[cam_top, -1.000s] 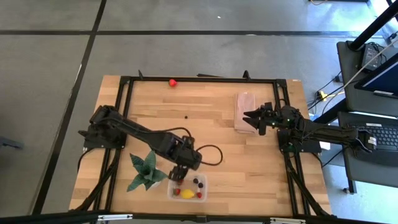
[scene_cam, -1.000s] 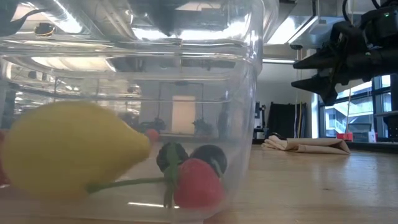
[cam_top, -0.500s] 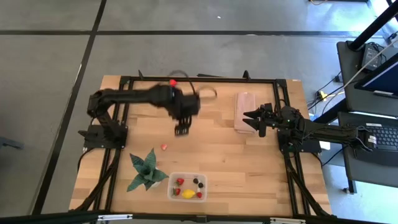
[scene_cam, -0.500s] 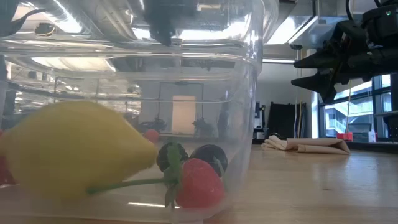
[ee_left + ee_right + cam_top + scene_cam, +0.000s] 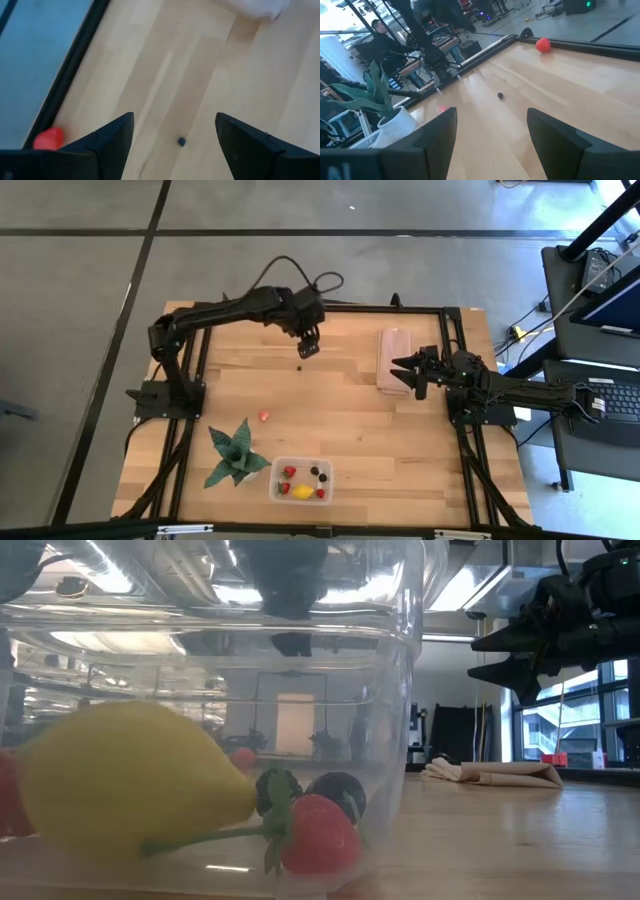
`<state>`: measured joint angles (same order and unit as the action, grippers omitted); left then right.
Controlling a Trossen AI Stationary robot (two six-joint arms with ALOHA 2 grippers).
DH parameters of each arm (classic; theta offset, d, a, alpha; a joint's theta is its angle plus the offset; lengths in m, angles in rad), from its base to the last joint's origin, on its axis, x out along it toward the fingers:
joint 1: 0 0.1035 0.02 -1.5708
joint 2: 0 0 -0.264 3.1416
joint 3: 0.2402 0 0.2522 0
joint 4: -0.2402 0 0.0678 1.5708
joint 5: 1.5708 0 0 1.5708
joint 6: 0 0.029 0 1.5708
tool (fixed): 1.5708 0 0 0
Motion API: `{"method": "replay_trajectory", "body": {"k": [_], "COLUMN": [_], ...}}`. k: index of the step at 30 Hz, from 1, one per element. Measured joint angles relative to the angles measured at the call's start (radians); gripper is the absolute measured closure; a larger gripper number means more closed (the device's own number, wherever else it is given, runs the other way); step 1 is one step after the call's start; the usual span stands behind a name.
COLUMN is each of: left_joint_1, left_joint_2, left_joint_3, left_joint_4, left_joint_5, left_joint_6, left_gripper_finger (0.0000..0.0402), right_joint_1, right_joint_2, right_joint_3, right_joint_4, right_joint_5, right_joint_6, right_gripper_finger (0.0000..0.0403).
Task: Pick and placing Produce into tupperware
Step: Put the blueberry into the transparent bin
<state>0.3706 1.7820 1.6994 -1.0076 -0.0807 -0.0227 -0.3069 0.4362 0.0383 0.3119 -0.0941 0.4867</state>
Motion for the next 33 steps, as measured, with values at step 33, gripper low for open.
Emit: {"method": "replay_trajectory", "body": {"k": [33], "left_joint_1": [-0.063], "left_joint_2": [0.093], "left_joint_3": [-0.409], "left_joint_4": [0.302], "left_joint_5": [-0.062], "left_joint_6": [-0.368], "left_gripper_finger": [0.0129], "right_joint_1": [-0.005], "right_joint_2": [0.000], "right_joint_3": [0.000], "right_joint_4": [0.031], "right_joint_5": [0.024], "right_joint_6": [-0.046], "right_gripper_finger": [0.0160]}}
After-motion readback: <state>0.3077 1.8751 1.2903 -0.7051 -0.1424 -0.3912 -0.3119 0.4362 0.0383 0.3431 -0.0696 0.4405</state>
